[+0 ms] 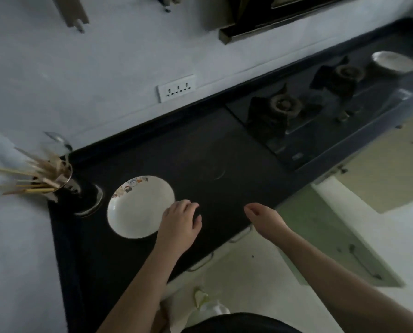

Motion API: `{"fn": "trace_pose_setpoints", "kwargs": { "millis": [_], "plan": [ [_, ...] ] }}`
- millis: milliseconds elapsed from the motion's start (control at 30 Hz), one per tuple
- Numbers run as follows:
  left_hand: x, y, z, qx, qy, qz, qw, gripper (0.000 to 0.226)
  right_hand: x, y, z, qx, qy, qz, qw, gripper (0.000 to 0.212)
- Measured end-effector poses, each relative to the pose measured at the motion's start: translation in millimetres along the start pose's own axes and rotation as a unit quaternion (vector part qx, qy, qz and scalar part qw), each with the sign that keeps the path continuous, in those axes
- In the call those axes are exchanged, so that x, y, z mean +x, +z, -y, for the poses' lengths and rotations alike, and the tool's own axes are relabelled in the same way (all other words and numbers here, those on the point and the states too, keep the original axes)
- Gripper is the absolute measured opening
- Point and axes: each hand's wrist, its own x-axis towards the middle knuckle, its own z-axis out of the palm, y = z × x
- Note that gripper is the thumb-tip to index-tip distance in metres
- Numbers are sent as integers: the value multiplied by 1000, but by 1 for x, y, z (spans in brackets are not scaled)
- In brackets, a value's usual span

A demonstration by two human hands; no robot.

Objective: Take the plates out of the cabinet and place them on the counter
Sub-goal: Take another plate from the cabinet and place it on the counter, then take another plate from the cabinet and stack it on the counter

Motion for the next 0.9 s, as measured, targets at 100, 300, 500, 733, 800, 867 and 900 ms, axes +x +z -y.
{"fn": "trace_pose_setpoints", "kwargs": {
  "millis": [100,300,500,733,800,867,900],
  "plan": [
    [2,12,-54,37,72,28,996,42,-40,-27,-48,0,5,-45,999,35],
    [-14,38,-183,100,190,92,972,54,-133,-78,-154,-4,21,-161,987,42],
    [-42,64,-305,115,320,131,931,64,-225,-110,-240,-19,92,-273,958,48],
    [-62,91,-398,139,417,160,884,82,-288,-130,-294,-76,143,-331,930,92],
    [-59,96,-422,149,437,172,870,77,-296,-136,-306,-76,167,-343,921,88],
    [-55,101,-446,146,455,189,858,70,-302,-143,-316,-73,194,-343,916,78],
    [-53,105,-459,144,465,196,851,69,-303,-146,-322,-77,206,-345,912,74]
  ]
}}
